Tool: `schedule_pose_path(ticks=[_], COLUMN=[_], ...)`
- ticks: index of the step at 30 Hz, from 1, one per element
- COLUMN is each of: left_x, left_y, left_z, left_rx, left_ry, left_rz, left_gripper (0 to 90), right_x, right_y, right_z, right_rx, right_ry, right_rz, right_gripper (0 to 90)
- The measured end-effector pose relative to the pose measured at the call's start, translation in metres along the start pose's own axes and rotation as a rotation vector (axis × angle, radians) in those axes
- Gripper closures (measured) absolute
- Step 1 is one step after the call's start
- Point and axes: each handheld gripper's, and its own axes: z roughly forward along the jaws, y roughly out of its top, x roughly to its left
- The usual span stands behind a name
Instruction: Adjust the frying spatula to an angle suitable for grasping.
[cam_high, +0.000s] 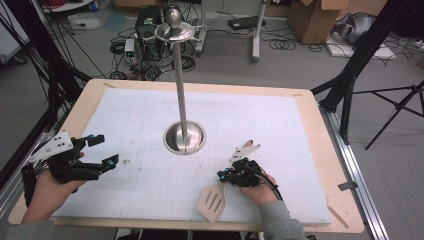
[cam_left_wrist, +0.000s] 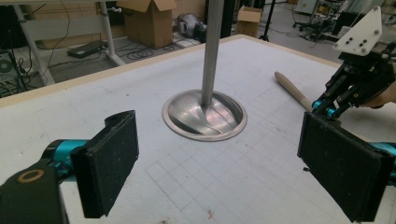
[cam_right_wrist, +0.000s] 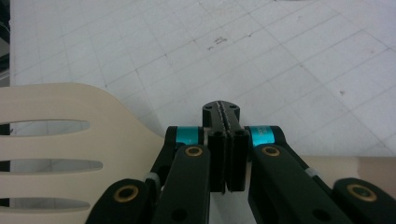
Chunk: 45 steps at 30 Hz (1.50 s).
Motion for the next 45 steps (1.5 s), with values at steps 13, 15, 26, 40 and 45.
schedule_pose_path(ticks=[13, 15, 26, 40, 45], left_x=[0.001, 0.001, -0.002, -0.001, 0.0], left_y=[0.001, 0.002, 0.003, 0.003, 0.001], left_z=[0.002, 0.002, 0.01, 0.008, 0.006], left_rx=[-0.004, -0.005, 0.003, -0.005, 0.001], left_ry=[-0.007, -0.007, -0.025, -0.021, -0.015], left_rz=[0.001, 0.001, 0.009, 0.003, 0.003], left_gripper=[13.0, 13.0, 13.0, 13.0, 13.0], right_x=[-0.003, -0.007, -0.032, -0.049, -0.05], right_y=[-0.007, -0.006, -0.027, -0.042, -0.041], right_z=[-0.007, -0.017, -0.059, -0.055, -0.047], right_rx=[-0.001, -0.068, -0.172, -0.101, -0.074], right_ry=[0.015, 0.036, -0.16, -0.23, -0.232], right_rz=[0.031, 0.06, 0.145, 0.214, 0.204], right_gripper=[89.9, 89.9, 89.7, 89.6, 89.6])
